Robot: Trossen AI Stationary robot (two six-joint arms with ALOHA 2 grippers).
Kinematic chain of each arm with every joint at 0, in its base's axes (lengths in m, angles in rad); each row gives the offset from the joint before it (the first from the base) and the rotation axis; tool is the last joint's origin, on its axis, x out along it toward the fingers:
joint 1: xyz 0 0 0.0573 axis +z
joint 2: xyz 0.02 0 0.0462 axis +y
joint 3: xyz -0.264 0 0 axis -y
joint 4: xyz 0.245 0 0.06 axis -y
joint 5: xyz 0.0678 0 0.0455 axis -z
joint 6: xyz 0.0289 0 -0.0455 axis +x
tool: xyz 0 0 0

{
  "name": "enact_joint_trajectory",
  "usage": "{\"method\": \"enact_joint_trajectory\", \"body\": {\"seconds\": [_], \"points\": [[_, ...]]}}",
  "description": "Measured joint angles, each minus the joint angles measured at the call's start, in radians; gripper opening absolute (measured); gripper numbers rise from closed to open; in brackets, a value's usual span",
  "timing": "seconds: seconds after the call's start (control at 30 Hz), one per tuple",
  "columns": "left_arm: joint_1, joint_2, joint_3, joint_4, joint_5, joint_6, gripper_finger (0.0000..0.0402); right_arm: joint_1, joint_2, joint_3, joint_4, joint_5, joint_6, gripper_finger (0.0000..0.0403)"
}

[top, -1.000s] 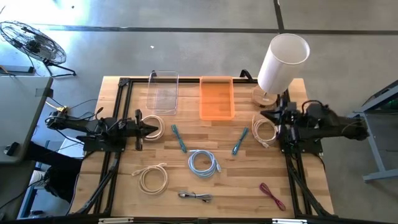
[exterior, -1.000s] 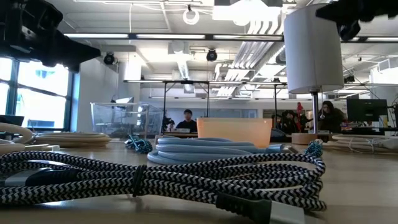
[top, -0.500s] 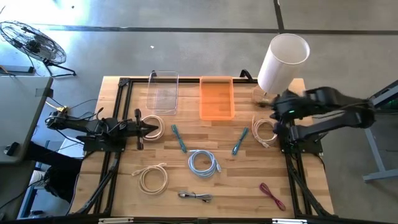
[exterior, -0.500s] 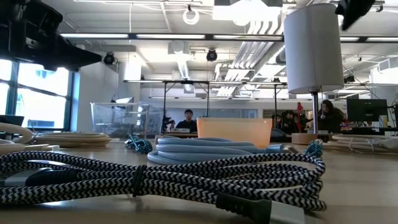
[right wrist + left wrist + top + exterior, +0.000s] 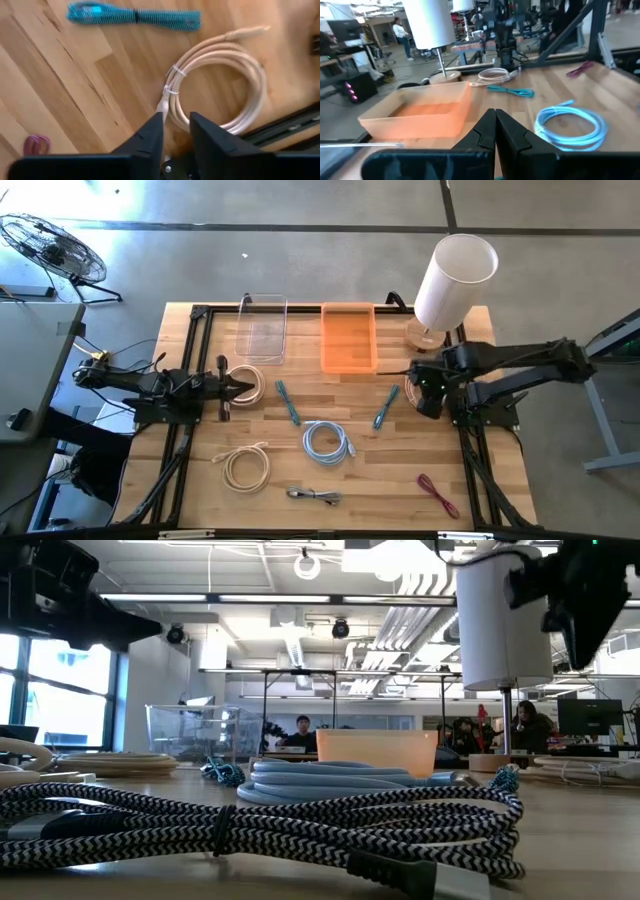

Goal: Pick & Place USB Port
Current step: Put the right white HDMI cable into the orange bin

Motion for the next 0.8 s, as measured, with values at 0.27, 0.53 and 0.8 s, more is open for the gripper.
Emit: {"method": "enact_joint_trajectory", "body": {"seconds": [0.27, 0.53, 0.8], "points": [[0.000, 0.000, 0.000, 0.002, 0.061, -0.064, 0.0001, 0.000, 0.000, -0.194, 0.184, -0.041, -0.016, 0.0187], [0.000, 0.000, 0.000, 0.002, 0.065, -0.086, 0.0001, -0.001, 0.002, -0.366, 0.347, -0.027, -0.015, 0.0207], [0.000, 0.000, 0.000, 0.004, 0.065, -0.108, 0.0001, -0.001, 0.008, -0.443, 0.475, -0.018, 0.031, 0.0206]]}}
